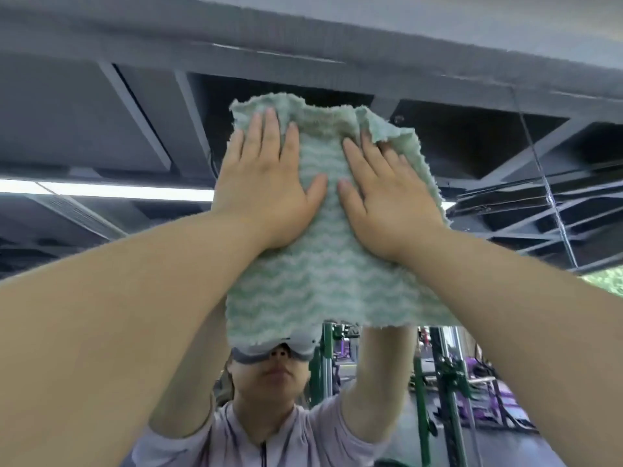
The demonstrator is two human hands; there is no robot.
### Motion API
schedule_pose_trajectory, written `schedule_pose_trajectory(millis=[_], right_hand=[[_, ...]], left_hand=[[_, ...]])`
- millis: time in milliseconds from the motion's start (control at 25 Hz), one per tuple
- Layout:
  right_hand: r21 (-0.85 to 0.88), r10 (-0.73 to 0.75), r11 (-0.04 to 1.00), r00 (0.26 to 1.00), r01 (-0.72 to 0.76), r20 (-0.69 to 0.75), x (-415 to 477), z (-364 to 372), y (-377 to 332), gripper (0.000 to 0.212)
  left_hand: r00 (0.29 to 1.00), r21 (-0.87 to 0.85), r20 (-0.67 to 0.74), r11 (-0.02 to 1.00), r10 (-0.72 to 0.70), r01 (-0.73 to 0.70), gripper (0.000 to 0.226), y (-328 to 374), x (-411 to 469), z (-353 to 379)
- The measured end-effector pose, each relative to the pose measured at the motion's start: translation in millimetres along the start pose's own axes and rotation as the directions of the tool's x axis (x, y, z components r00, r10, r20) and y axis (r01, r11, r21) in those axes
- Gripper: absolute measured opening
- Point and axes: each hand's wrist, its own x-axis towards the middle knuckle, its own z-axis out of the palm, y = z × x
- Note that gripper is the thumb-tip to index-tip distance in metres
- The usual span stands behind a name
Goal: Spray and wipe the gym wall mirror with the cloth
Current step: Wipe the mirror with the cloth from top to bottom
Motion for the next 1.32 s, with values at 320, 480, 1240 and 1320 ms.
schedule_pose_trajectory(millis=[320, 480, 1240, 1320], right_hand=[[-0.002, 0.027, 1.000, 0.999, -0.028, -0.047, 80, -6, 28, 0.061], [-0.016, 0.005, 1.000, 0.999, -0.006, -0.049, 114, -16, 52, 0.058], [0.021, 0.190, 0.982, 0.980, -0.189, -0.064, 54, -35, 207, 0.062], [0.016, 0.122, 0.992, 0.990, -0.121, -0.070, 67, -28, 158, 0.062]], left_hand=[[0.988, 0.024, 0.041, 0.989, -0.146, 0.146, 0.080, 17, 64, -2], [0.983, 0.015, 0.046, 0.984, -0.176, 0.176, 0.083, 24, 114, -8], [0.998, -0.033, -0.019, 0.997, 0.062, -0.063, 0.076, 183, 129, 10], [1.000, -0.028, -0.009, 1.000, 0.000, 0.000, 0.076, 130, 115, 6]])
